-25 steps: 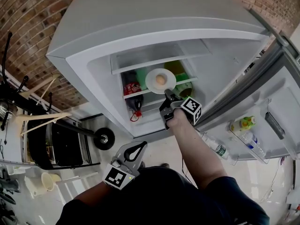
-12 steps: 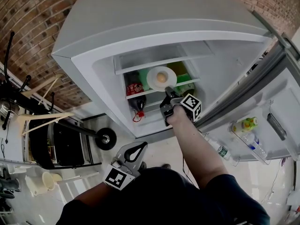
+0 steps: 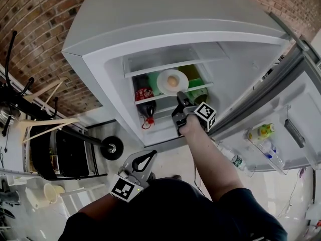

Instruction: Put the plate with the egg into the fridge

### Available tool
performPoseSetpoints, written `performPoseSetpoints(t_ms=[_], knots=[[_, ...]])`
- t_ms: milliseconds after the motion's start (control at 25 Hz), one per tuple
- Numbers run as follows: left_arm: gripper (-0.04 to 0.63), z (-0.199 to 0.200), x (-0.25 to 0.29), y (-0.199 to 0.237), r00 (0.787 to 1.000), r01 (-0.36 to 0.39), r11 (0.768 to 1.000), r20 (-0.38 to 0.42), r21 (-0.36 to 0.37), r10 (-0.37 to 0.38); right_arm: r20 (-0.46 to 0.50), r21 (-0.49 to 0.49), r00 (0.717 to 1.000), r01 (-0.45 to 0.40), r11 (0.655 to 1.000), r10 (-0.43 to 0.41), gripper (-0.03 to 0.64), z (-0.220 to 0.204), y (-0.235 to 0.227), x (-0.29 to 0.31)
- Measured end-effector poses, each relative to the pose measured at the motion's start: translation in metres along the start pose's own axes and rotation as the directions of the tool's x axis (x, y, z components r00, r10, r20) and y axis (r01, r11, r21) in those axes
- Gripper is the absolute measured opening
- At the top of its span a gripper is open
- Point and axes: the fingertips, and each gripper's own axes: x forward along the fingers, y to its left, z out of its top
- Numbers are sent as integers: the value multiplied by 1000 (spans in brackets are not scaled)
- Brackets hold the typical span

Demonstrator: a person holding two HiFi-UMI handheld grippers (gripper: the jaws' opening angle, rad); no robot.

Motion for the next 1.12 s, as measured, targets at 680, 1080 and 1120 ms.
performPoseSetpoints(t_ms=[680,1080,1120], knots=[[-3,9,6,-22,993,110,994,37,10,-111,-166,-206,982,-126,970,93,123,-76,47,-118],[-2,15,16,-31,983,178,984,43,-5,-177,-295,-492,945,-278,825,142,105,-115,76,-185],[-3,16,16,-32,982,183,983,43,-4,-183,-312,-544,940,-297,785,140,100,-120,79,-189]])
